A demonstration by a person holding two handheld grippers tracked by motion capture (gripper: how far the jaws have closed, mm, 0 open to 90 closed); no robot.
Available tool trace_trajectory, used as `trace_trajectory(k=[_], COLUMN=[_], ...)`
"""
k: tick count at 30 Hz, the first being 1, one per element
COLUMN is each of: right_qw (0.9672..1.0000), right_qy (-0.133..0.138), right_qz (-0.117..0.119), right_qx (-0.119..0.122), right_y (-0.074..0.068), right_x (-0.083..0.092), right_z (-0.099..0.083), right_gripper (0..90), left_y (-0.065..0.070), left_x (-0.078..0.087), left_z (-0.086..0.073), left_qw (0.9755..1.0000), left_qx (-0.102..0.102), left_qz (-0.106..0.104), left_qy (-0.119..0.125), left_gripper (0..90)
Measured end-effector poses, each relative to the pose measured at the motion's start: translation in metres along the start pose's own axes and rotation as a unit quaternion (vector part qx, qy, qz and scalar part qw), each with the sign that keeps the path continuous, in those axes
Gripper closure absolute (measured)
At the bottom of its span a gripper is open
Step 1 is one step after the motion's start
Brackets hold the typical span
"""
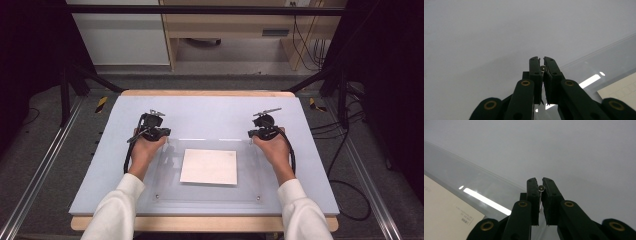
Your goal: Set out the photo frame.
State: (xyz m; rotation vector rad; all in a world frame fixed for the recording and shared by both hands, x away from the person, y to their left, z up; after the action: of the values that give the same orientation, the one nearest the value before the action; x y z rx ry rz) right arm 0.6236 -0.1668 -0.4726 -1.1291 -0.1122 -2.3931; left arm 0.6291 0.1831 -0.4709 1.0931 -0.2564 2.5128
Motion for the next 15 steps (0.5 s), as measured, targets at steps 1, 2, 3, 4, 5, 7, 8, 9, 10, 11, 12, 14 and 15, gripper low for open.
trace_trajectory(k=[1, 2, 3, 4, 5, 7, 8, 9, 10, 11, 12, 14, 15], right_qw=[1.0, 0.9998, 0.9996, 0.9993, 0.9987, 0.9972, 0.9966, 0.9957, 0.9948, 0.9941, 0.9935, 0.9918, 0.9901], right_qy=[0.006, 0.016, 0.027, 0.037, 0.049, 0.068, 0.072, 0.077, 0.083, 0.086, 0.088, 0.094, 0.1], right_qz=[0.002, 0.001, 0.001, -0.003, -0.013, -0.019, -0.025, -0.031, -0.033, -0.032, -0.034, -0.035, -0.043], right_qx=[-0.003, -0.009, -0.012, -0.006, 0.004, 0.024, 0.031, 0.041, 0.05, 0.057, 0.064, 0.079, 0.088], right_y=[0.0, 0.001, 0.002, 0.002, 0.002, 0.0, 0.0, -0.001, -0.001, -0.002, -0.003, -0.004, -0.005], right_x=[0.001, 0.002, 0.005, 0.01, 0.015, 0.028, 0.035, 0.041, 0.048, 0.053, 0.058, 0.067, 0.072], right_z=[-0.002, -0.003, -0.005, -0.007, -0.009, -0.015, -0.02, -0.025, -0.031, -0.037, -0.044, -0.058, -0.065], right_gripper=[79.7, 75.1, 74.8, 73.4, 71.0, 67.0, 63.3, 59.7, 56.7, 51.4, 46.1, 41.5, 37.0], left_y=[0.0, 0.001, 0.001, 0.001, 0.001, 0.0, -0.001, -0.001, -0.001, -0.002, -0.002, -0.002, -0.002], left_x=[0.0, 0.0, 0.0, 0.0, 0.0, -0.001, -0.002, -0.002, -0.002, -0.002, -0.002, -0.002, -0.003], left_z=[0.0, 0.0, 0.0, 0.001, 0.001, 0.002, 0.003, 0.004, 0.004, 0.005, 0.005, 0.006, 0.006], left_qw=[1.0, 1.0, 1.0, 0.9999, 0.9999, 0.9999, 0.9999, 0.9999, 0.9998, 0.9997, 0.9997, 0.9995, 0.9995], left_qx=[0.0, -0.001, -0.003, -0.003, -0.002, 0.002, 0.004, 0.005, 0.003, 0.004, 0.003, 0.002, 0.002], left_qz=[0.0, 0.002, 0.004, 0.006, 0.005, 0.003, 0.002, 0.001, 0.001, -0.001, -0.002, -0.003, -0.003], left_qy=[-0.002, -0.005, -0.007, -0.008, -0.009, -0.011, -0.013, -0.015, -0.02, -0.022, -0.025, -0.03, -0.031], left_gripper=[84.9, 84.9, 84.9, 84.9, 85.0, 84.9, 84.9, 84.9, 84.9, 84.9, 84.9, 84.9, 84.9])
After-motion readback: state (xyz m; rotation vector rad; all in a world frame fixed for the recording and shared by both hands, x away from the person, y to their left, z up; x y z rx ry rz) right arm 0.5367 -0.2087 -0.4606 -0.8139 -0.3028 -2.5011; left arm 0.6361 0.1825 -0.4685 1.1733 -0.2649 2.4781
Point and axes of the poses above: each handheld gripper's, and its own axes: x roughly backward along the jaws, z roughly out of its top, y roughly to its right, the point moved 5 cm from there along -x, roughly forward along the jaws, and after that the axes turned 4 degrees about z, right-handed, at the moved point
